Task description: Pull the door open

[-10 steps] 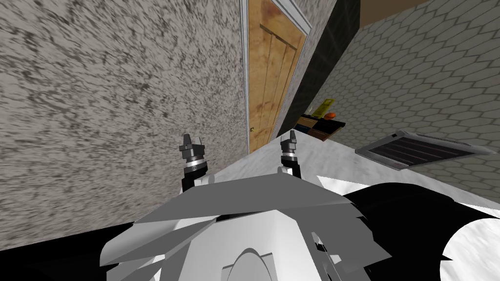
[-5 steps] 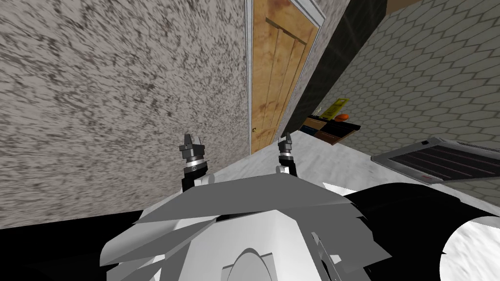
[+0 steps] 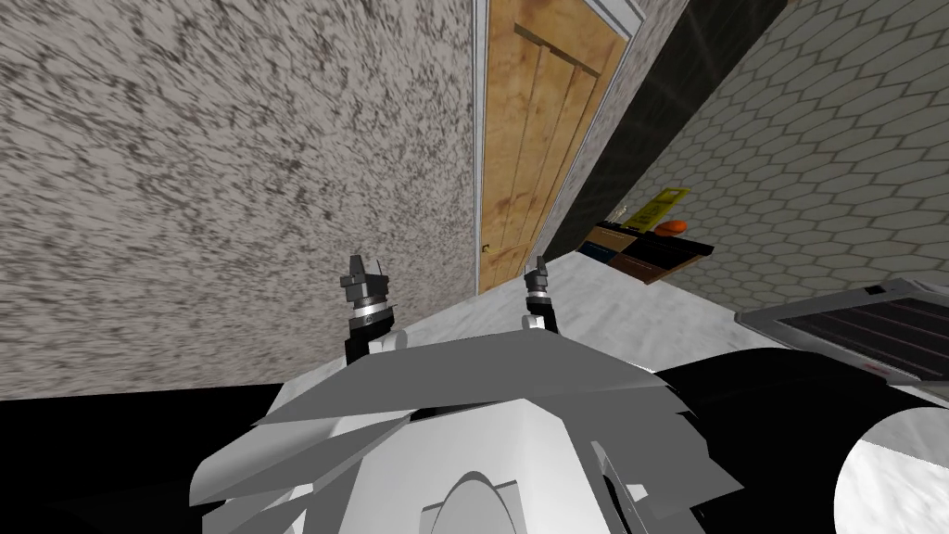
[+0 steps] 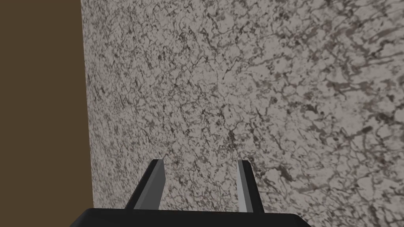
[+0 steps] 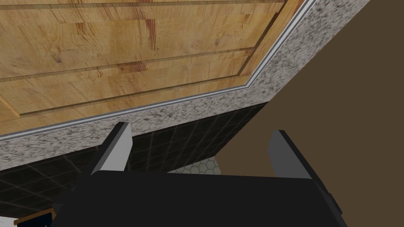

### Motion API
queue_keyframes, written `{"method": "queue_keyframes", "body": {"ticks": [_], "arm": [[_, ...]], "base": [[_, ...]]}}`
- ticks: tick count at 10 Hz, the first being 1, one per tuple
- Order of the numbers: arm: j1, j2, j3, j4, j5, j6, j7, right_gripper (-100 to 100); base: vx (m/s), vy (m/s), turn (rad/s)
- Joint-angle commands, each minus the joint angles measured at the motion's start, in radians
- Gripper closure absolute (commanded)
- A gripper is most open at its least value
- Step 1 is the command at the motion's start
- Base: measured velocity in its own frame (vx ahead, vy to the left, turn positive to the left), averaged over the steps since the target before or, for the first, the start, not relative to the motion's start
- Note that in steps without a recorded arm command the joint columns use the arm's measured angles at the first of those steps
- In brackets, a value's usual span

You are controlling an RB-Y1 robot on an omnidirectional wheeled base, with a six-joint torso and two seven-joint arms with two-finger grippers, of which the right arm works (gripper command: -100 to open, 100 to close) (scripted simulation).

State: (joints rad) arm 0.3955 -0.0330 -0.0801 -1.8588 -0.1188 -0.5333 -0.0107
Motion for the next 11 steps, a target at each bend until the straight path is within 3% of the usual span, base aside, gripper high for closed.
{"method": "queue_keyframes", "body": {"ticks": [1, 2, 3, 6, 9, 10, 11], "arm": [[-0.031, -0.007, -0.001, 0.050, 0.001, -0.013, -0.002, -100], [-0.031, -0.007, -0.001, 0.074, 0.001, -0.013, -0.002, -100], [-0.053, -0.015, -0.003, 0.104, 0.000, -0.025, -0.004, -100], [-0.075, -0.022, -0.004, 0.178, 0.000, -0.037, -0.007, -100], [-0.121, -0.036, -0.008, 0.264, -0.001, -0.062, -0.012, -100], [-0.121, -0.036, -0.008, 0.288, -0.001, -0.062, -0.012, -100], [-0.145, -0.043, -0.010, 0.325, -0.002, -0.075, -0.015, -100]], "base": [[0.036, -0.072, 0.179], [0.032, -0.063, 0.088], [0.037, -0.068, 0.135], [0.037, -0.055, 0.094], [0.028, -0.058, 0.118], [0.027, -0.063, 0.069], [0.038, -0.057, 0.095]]}}
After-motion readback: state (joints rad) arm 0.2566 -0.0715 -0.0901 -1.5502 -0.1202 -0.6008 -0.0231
